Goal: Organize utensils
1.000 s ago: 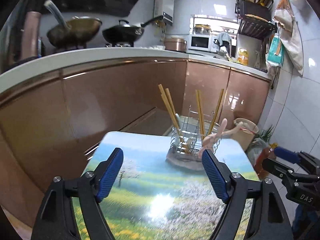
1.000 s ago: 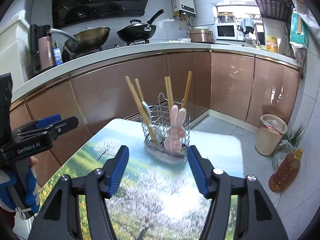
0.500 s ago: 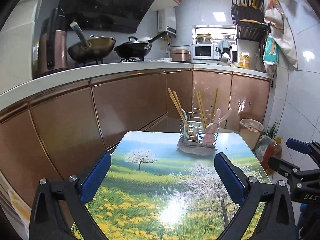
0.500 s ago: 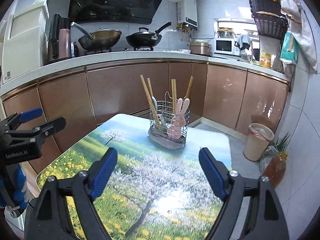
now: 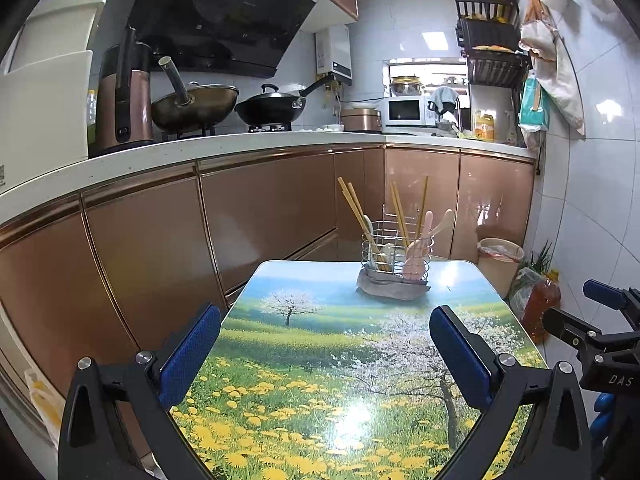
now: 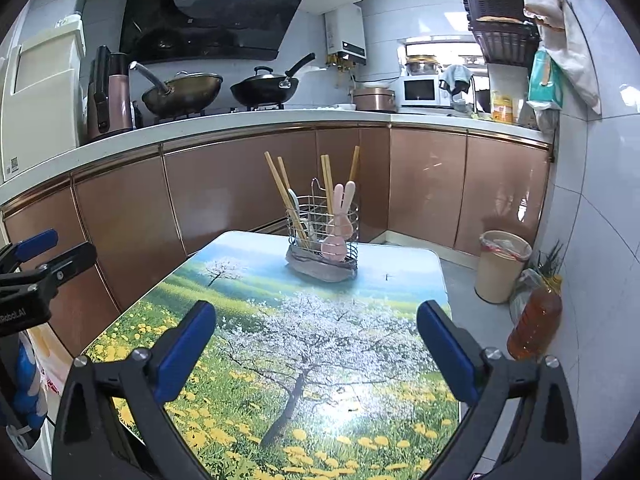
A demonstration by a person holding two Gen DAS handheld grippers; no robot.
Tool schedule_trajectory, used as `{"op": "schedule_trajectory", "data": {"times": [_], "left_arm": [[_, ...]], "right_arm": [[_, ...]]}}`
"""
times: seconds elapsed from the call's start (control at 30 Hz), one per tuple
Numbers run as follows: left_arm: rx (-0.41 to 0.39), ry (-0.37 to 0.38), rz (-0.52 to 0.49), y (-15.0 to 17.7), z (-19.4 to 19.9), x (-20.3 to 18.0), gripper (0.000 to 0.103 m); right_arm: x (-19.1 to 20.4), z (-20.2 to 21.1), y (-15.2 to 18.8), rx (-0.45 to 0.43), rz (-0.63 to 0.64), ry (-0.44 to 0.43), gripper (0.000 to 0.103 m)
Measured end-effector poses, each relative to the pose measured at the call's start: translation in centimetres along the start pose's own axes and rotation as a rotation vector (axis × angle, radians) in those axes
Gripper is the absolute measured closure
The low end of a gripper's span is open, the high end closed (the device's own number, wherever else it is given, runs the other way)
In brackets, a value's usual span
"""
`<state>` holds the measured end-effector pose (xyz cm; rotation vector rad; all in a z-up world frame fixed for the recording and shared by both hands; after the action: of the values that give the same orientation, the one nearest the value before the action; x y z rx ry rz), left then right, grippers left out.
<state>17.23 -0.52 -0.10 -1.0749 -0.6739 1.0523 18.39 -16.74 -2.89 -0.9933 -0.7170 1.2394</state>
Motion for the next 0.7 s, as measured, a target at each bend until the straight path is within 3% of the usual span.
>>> {"op": "schedule_trajectory", "data": {"times": [0.7], "left_arm": [[-0.018,0.011,0.005,1.6,3.1,-0.6,0.0]], "right_arm": [[-1.3,3.0,1.6,-0.014,-0.028,0.036,0.002]]}}
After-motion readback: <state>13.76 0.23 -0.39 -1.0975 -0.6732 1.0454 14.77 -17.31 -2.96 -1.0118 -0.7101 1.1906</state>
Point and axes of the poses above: each gripper's, at about its wrist camera, not at the fingertips, and z roughly against the way its jaws point, x to its left, y to its underside, the point moved 7 cm from there along -z, roughly the way its jaws point, and after that the axes turned 13 degrees about y, right-handed, at the moved point
